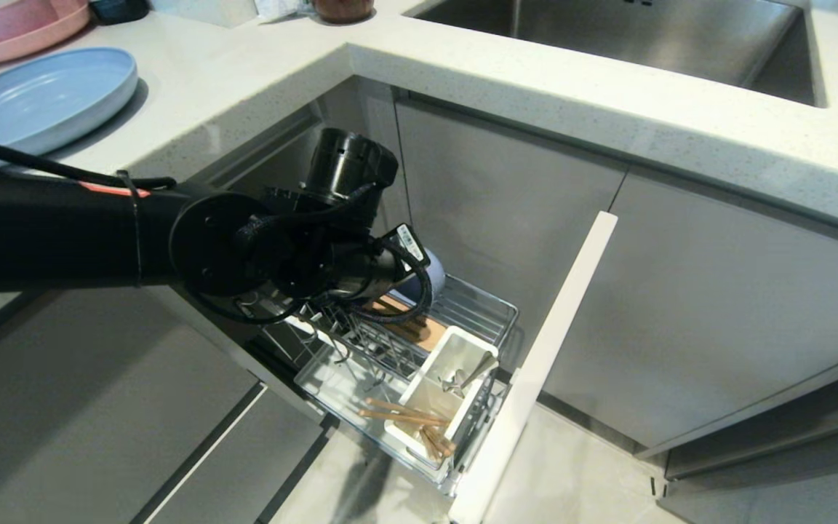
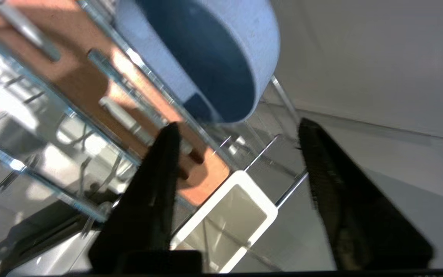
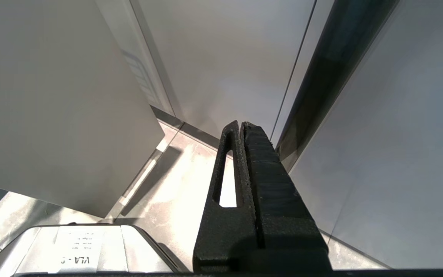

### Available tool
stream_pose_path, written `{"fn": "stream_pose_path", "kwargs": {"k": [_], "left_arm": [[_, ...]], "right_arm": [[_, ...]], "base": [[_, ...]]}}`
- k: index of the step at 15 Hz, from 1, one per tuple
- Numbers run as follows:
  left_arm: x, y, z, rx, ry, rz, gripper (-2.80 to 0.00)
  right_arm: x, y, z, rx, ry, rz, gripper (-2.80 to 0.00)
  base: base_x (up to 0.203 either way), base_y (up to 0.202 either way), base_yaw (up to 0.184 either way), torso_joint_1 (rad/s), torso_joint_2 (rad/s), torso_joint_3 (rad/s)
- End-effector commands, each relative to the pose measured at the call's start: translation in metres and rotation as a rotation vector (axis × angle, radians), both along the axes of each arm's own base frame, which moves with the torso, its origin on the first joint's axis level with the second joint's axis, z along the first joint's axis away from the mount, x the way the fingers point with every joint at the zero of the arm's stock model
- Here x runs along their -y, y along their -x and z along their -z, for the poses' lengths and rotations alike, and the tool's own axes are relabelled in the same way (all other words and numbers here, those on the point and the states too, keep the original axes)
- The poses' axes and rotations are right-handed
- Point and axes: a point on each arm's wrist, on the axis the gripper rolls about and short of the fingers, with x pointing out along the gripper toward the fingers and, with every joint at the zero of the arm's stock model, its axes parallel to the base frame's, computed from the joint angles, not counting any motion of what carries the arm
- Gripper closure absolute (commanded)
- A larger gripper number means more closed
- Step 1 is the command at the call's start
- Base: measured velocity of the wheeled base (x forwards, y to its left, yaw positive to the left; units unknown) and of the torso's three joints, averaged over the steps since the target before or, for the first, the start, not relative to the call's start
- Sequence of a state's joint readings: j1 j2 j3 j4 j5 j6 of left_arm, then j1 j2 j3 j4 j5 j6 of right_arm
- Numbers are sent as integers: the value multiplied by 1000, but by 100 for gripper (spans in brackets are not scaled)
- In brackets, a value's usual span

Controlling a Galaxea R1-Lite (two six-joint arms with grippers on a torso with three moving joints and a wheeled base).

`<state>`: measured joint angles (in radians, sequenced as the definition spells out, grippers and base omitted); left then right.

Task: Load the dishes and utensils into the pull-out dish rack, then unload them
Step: Take the bowl out of the cupboard

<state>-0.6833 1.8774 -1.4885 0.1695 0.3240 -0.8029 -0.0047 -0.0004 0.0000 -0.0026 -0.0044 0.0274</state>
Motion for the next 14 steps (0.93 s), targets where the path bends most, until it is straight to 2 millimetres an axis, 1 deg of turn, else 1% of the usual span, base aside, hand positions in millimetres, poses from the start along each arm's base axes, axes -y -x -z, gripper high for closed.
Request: {"fn": "stream_pose_path", "kwargs": {"k": [1, 5, 7, 8, 10, 14], "left_arm": [[3, -9, 7, 21, -7, -1, -280], [7, -24, 18, 46, 6, -10, -280], [10, -32, 31, 31, -5, -9, -280], [13, -34, 33, 37, 0, -7, -280], [11, -40, 39, 36, 1, -19, -280], [5, -50, 36, 54, 40, 3, -280]], "right_arm": [[0, 0, 0, 3, 0, 0, 0], [0, 0, 0, 3, 0, 0, 0], [0, 0, 0, 3, 0, 0, 0], [0, 0, 0, 3, 0, 0, 0], [0, 0, 0, 3, 0, 0, 0], [0, 0, 0, 3, 0, 0, 0]], "base": [[0, 0, 0, 0, 0, 0], [0, 0, 0, 0, 0, 0], [0, 0, 0, 0, 0, 0], [0, 0, 0, 0, 0, 0], [0, 0, 0, 0, 0, 0], [0, 0, 0, 0, 0, 0]]}}
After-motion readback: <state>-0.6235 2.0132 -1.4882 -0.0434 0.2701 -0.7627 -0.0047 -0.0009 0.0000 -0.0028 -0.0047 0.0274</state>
